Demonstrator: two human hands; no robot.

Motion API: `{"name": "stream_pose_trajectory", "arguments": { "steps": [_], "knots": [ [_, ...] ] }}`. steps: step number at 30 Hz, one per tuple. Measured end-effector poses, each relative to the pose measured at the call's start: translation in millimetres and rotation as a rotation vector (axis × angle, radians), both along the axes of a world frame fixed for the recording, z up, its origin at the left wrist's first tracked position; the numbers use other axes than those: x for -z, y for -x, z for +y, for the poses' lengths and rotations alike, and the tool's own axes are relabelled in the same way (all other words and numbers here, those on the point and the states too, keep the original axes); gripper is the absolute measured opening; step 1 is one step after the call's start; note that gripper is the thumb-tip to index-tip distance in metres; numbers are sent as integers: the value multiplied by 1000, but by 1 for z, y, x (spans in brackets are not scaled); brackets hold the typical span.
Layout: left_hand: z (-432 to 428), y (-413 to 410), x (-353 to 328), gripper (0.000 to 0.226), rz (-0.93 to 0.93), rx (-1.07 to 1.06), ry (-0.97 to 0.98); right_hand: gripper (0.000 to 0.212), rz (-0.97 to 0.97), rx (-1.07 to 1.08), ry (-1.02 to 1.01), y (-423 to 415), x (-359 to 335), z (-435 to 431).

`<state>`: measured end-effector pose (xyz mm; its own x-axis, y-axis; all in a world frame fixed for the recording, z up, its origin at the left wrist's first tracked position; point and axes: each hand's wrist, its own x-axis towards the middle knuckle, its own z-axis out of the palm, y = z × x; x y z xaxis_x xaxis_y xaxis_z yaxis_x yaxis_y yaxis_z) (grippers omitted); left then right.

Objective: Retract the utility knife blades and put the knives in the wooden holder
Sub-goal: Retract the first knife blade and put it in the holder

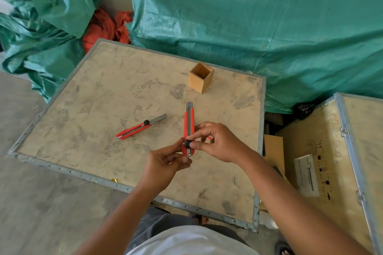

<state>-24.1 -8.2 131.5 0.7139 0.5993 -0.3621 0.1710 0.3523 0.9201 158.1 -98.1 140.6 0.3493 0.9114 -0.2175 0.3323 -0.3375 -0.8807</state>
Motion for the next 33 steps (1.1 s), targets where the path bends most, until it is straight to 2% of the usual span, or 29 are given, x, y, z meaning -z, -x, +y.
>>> {"name": "stream_pose_trajectory", "arguments": {
  "steps": [4,7,9,13,17,25,27,30,33],
  "knots": [
    [5,-2,-8,51,-12,13,-10,26,-45,-21,-20,3,-5,0],
    [7,-1,-11,52,-10,23,-15,17,-92,69,-70,12,-5,0],
    [7,0,-13,53,-9,27,-21,18,-108,111,-80,16,-6,0],
    [11,-3,-14,52,-17,20,-18,23,-60,84,-79,14,-8,-2],
    [16,-7,-19,53,-32,47,-31,15,-71,152,-127,15,-10,1],
    [30,-20,-21,52,-39,113,-57,17,-75,185,-161,6,-13,4],
    [33,-25,-20,52,-42,127,-54,15,-129,239,-207,5,-11,7],
    [40,-36,-18,52,-44,139,-54,24,-187,344,-222,4,-8,14],
    [52,-50,-16,52,-43,154,-50,20,-92,376,-201,-9,-10,22]
  ]
}}
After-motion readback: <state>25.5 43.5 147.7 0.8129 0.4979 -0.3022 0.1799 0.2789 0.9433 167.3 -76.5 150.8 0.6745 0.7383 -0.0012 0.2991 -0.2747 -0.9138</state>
